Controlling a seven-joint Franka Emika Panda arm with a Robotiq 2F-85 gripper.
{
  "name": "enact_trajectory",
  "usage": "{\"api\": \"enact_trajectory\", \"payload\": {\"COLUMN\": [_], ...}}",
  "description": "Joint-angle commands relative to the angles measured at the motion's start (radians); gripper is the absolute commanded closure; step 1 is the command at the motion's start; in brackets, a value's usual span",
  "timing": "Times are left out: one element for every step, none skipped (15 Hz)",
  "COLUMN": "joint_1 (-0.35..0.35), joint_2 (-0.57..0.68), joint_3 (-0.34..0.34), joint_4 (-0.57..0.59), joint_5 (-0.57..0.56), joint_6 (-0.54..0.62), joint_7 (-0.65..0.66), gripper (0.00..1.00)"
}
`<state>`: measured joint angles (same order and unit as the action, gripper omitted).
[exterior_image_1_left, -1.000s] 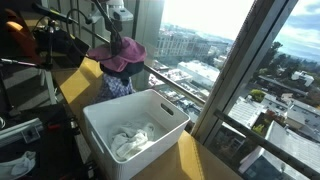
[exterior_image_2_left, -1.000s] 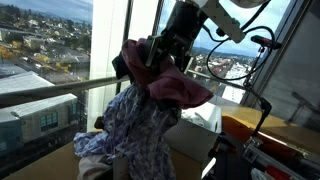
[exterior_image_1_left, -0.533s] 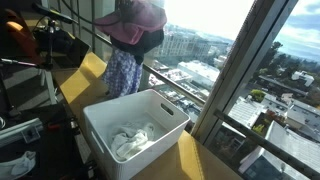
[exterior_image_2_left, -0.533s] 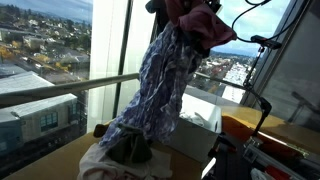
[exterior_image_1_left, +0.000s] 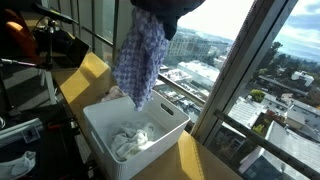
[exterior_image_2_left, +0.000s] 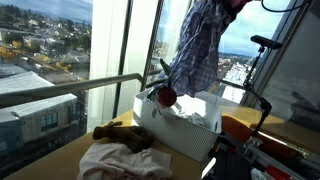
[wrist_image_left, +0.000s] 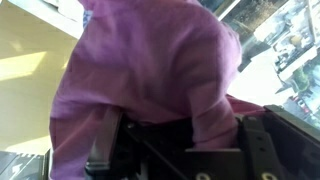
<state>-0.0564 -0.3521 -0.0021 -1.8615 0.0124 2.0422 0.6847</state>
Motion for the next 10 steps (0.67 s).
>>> {"api": "enact_trajectory", "payload": {"joint_1": [-0.059, -0.072, -0.081, -0.088, -0.09, -0.091, -0.09, -0.087, -0.085, -0.083], "joint_2": [0.018, 0.029, 0.033, 0.034, 0.029, 0.018, 0.008, 0.001, -0.005, -0.01], "joint_3": [-0.06, -0.074, -0.086, -0.09, -0.087, -0.082, -0.072, -0.065, -0.057, -0.05], "joint_4": [0.186, 0.231, 0.255, 0.265, 0.258, 0.242, 0.219, 0.197, 0.17, 0.143], "joint_5": [0.02, 0.022, 0.025, 0.025, 0.022, 0.019, 0.016, 0.015, 0.016, 0.017], "joint_6": [-0.116, -0.141, -0.155, -0.162, -0.163, -0.158, -0.148, -0.138, -0.128, -0.118], "joint_7": [-0.078, -0.093, -0.106, -0.113, -0.114, -0.113, -0.107, -0.103, -0.1, -0.099], "gripper": [0.99, 0.99, 0.99, 0.99, 0.99, 0.99, 0.99, 0.99, 0.99, 0.99]}}
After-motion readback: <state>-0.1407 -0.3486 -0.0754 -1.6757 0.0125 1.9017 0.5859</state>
